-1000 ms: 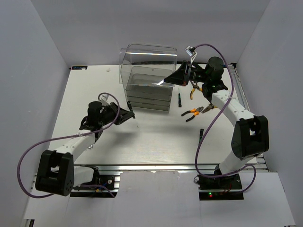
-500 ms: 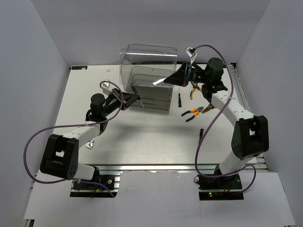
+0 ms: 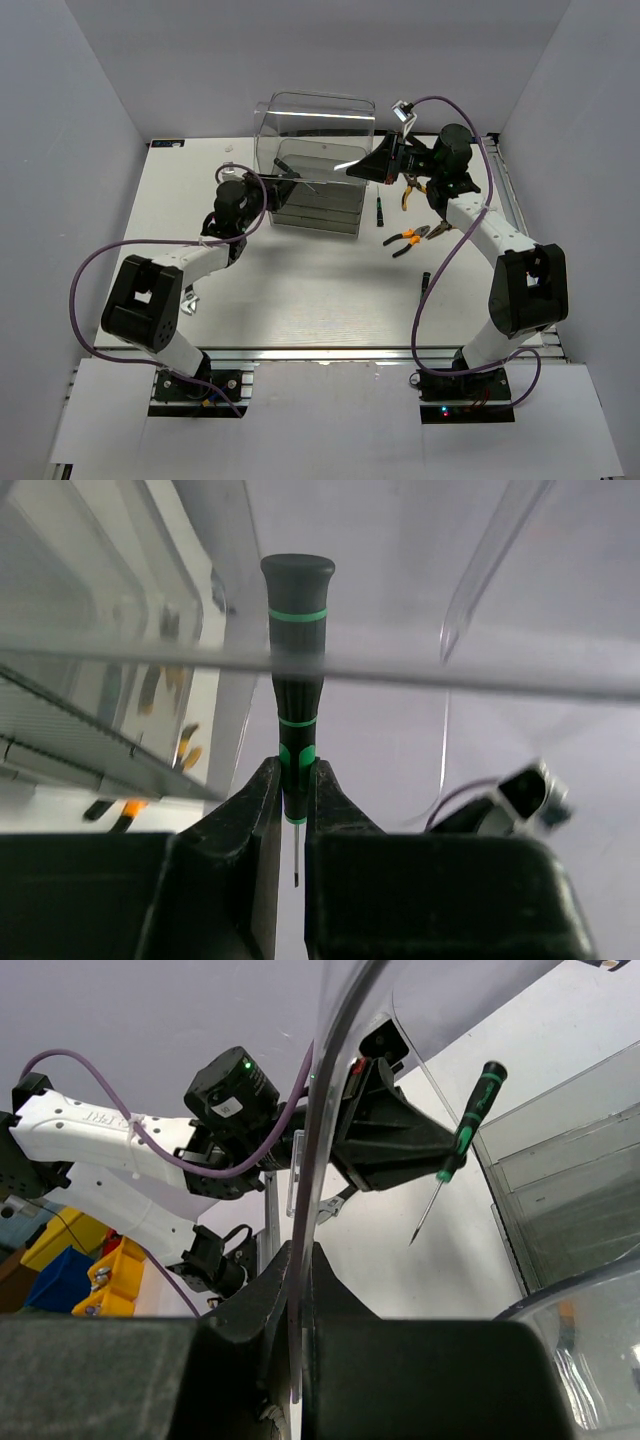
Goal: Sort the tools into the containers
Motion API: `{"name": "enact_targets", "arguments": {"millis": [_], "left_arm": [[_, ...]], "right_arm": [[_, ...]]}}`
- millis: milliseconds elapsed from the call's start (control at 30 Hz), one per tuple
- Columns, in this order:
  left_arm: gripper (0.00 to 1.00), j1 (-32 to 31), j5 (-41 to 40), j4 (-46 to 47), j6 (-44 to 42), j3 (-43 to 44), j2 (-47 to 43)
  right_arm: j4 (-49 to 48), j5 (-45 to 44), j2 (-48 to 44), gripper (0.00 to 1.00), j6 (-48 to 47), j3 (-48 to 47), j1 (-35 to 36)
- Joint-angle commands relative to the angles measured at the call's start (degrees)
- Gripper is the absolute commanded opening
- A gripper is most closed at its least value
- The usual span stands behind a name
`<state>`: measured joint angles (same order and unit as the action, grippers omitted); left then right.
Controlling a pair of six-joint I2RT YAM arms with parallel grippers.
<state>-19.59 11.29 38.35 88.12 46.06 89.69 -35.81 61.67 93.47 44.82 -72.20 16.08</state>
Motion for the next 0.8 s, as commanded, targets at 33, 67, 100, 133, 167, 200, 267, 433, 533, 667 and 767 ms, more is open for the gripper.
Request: {"name": "enact_targets", "arguments": {"millis": [33,67,100,133,167,200,267,433,533,667,767], "left_arm": [[0.06,-1.0,-10.2,-10.6,3.9,5.2,-1.3],[0.08,-1.0,-10.5,-12.6,4.3,5.7,-1.2],[0.08,-1.1,-10.5,-13.4,4.8,6.6,-0.7],[0.08,-1.1,-10.5,-13.9,5.0,6.8,-0.4],[0.09,-1.1,-10.4,-14.5,5.7,7.3,0.4],[0.11,-1.1,-10.4,-14.7,6.2,7.5,0.9],[0.13,-1.1,-10.4,-15.7,6.5,8.2,1.5],[0.29,-1.4,-9.8,-17.7,6.2,10.5,2.9],[0.38,-1.4,-9.4,-18.2,6.1,11.1,3.1],[0.43,-1.5,-8.6,-18.7,5.8,11.4,2.9],[0.44,-1.7,-8.0,-18.7,6.0,11.2,2.5]], "right_arm": [[-11.6,-2.7,-4.7,0.0,-3.4,-1.4,-1.0],[-11.7,-2.7,-4.7,0.0,-3.4,-1.4,-1.0],[-11.7,-2.7,-4.7,0.0,-3.4,-1.3,-1.0],[-11.8,-2.8,-4.7,0.0,-3.4,-1.3,-1.0],[-11.8,-2.8,-4.7,0.0,-3.4,-1.3,-1.0],[-11.9,-2.8,-4.6,0.0,-3.3,-1.3,-1.0],[-12.0,-2.8,-4.7,0.0,-3.3,-1.2,-1.0],[-12.1,-2.8,-5.1,0.0,-3.4,-0.7,-1.0],[-12.2,-2.8,-5.2,0.0,-3.4,-0.3,-1.0],[-12.2,-2.9,-5.2,0.0,-3.5,-0.3,-1.0],[-12.1,-2.8,-5.2,0.0,-3.5,0.0,-1.0]]}}
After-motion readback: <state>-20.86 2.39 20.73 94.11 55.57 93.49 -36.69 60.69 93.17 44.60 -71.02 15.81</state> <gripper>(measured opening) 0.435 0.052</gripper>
